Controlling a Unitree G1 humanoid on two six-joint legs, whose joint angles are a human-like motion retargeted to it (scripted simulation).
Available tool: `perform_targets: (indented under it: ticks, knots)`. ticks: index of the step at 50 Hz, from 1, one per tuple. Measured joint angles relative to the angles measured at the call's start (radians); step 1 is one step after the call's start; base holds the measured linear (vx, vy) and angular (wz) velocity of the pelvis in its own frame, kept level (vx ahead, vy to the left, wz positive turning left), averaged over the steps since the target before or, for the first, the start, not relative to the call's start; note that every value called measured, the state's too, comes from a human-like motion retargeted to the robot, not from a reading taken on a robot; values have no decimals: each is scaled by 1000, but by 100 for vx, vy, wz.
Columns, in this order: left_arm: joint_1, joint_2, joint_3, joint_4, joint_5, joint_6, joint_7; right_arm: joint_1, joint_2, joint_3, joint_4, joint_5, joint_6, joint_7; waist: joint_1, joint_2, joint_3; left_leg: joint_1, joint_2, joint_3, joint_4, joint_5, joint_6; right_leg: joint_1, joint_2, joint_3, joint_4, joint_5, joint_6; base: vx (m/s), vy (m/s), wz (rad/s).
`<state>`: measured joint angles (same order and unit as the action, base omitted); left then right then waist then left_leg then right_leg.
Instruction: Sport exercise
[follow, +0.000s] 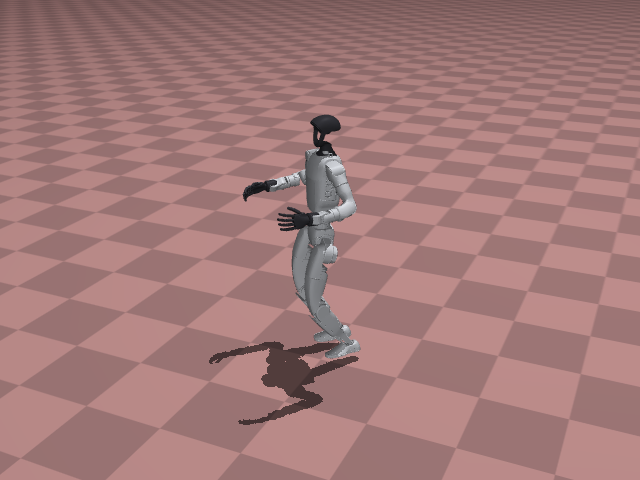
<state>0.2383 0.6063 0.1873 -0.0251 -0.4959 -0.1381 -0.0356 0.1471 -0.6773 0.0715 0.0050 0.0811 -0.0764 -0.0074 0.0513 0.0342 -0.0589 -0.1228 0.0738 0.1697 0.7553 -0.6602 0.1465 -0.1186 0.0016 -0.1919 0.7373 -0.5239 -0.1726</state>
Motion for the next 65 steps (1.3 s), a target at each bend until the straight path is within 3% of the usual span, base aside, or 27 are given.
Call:
perform_targets:
  ticks: [5, 7, 10, 13, 15, 18, 20, 23, 26, 31, 34, 38, 45, 50, 55, 65]
  knots:
    - [-20, 23, -51, 70, 182, 62, -29, -62, 63, 94, 157, -83, 65, 63, 25, -3, 29, -94, 22, -15, 234, -213, -25, -77, -48, -70, 231, -257, 13, -2, -10, 6]
    - [-56, 31, -77, 148, 283, 89, -29, -129, 72, 124, 251, -137, 77, 58, 13, -25, 39, -137, 4, -18, 261, -213, -23, -115, -82, -84, 287, -314, 11, -5, -7, 35]
    - [-71, 64, -84, 229, 380, 101, -18, -186, 21, 101, 278, -177, 56, 0, -12, -38, 35, -171, -10, -24, 258, -213, -6, -154, -93, -81, 301, -313, 11, 1, 1, 6]
    - [-42, 85, -64, 289, 409, 80, 35, -177, -67, 19, 180, -167, 16, -102, -23, 3, 3, -143, 23, -25, 175, -162, 18, -123, -5, -31, 153, -161, -1, 9, 9, -12]
    - [-14, 63, -60, 336, 396, 61, 85, -154, -95, -20, 125, -150, -13, -169, -32, 16, -34, -110, 29, -18, 41, 19, 15, -83, 28, 2, -9, 22, -12, 5, 8, -2]
    - [11, -9, -81, 435, 337, 40, 136, -125, -93, -11, 88, -106, -45, -213, -34, 21, -101, -85, 3, -20, -188, 390, -60, -57, 31, 23, -237, 317, -34, 2, 6, -5]
    - [19, -47, -107, 484, 290, 35, 153, -117, -79, 16, 80, -81, -60, -212, -28, 18, -124, -81, -17, -20, -259, 491, -75, -59, 28, 33, -301, 407, -40, -2, 5, 6]
    - [40, -91, -146, 504, 252, 39, 160, -106, -44, 71, 73, -61, -74, -193, -15, 18, -120, -87, -32, -33, -212, 458, -56, -70, 29, 43, -255, 391, -41, -6, 4, 3]
    - [50, -110, -189, 490, 246, 35, 146, -121, -8, 141, 95, -68, -67, -158, -5, 13, -115, -72, -47, -51, -168, 349, -29, -66, 31, 49, -198, 322, -39, 0, 0, 0]
    - [18, -81, -248, 392, 300, 41, 94, -207, 52, 269, 222, -159, 12, -34, 16, 14, -49, -41, -36, -45, -7, -68, 20, -42, -1, -23, -9, -64, 6, -6, 3, 21]
    - [-42, -74, -267, 335, 328, 56, 78, -272, 102, 344, 364, -216, 56, 34, 12, 12, 10, -42, -31, -23, 58, -181, 18, -39, -30, -58, 73, -195, 11, -9, 3, 35]
    - [-95, -74, -245, 242, 303, 60, 75, -308, 123, 380, 470, -204, 57, 64, -14, 10, 38, -54, -41, -12, 20, -170, 22, -56, -35, -55, 51, -181, 9, -8, 6, 6]
    - [-98, -79, -244, 237, 223, 48, 95, -206, 100, 301, 473, -104, 35, 21, -51, 35, -4, -85, -50, -7, -143, -58, 29, -127, -13, -24, -52, -55, 15, -9, 6, -19]
    - [-100, -111, -320, 460, 260, 93, 73, -154, 146, 278, 594, -81, 42, -8, -83, 31, -22, -88, -69, -7, -226, 14, 28, -161, -34, -12, -72, -47, 6, -10, -1, -10]
    - [-190, -193, -435, 856, 377, 130, 26, -159, 240, 287, 839, -82, 54, -1, -92, 33, -47, -63, -68, -18, -333, 84, 9, -133, -13, -11, -187, 3, 16, -6, -6, -4]
    - [-242, -346, -505, 1277, 502, 182, -12, -136, 395, 309, 1155, -96, 91, 36, -86, 33, -42, -106, -8, -44, -209, 51, -60, -99, 34, -29, -224, 28, 46, -4, -9, 0]
